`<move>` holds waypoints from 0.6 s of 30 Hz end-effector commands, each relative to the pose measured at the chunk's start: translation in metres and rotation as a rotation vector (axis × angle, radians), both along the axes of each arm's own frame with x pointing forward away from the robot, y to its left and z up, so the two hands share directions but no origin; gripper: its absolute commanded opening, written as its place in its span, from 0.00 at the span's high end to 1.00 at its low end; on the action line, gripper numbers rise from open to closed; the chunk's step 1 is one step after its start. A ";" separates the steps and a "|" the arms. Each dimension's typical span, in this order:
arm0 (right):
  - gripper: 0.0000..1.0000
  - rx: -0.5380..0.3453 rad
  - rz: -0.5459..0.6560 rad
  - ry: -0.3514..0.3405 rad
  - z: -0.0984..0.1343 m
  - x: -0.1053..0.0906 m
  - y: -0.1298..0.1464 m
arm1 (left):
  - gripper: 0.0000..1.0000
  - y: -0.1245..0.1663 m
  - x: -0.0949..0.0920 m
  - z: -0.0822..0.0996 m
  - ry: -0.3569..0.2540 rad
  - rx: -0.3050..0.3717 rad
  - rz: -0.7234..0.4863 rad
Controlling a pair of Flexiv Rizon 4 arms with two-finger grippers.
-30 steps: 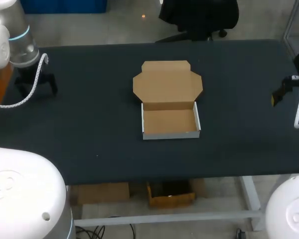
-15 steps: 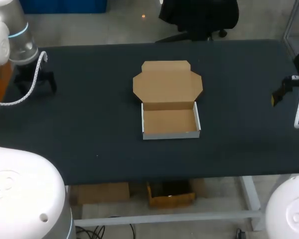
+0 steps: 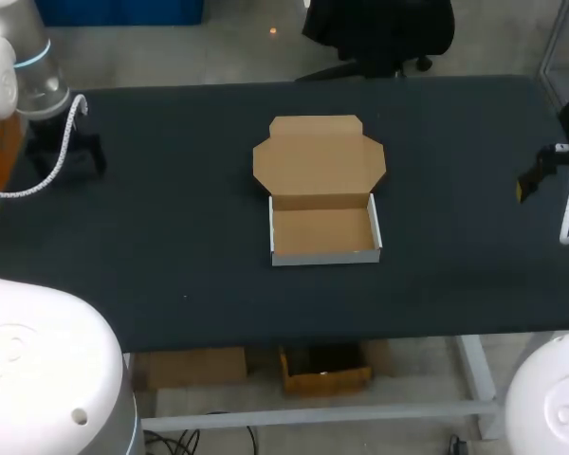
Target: Assemble the packaging by folding the flat box into shape, placing the metal phone stand inside, and closing the box properly
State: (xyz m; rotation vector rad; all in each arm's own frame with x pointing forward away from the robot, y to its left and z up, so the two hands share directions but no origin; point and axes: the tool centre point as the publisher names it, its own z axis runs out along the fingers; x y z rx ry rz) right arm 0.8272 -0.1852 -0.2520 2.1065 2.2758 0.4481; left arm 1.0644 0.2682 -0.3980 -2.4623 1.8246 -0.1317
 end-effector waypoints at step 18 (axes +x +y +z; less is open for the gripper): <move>0.00 0.001 0.002 0.005 0.002 -0.001 -0.001 | 0.00 0.010 0.023 -0.003 0.011 0.009 -0.002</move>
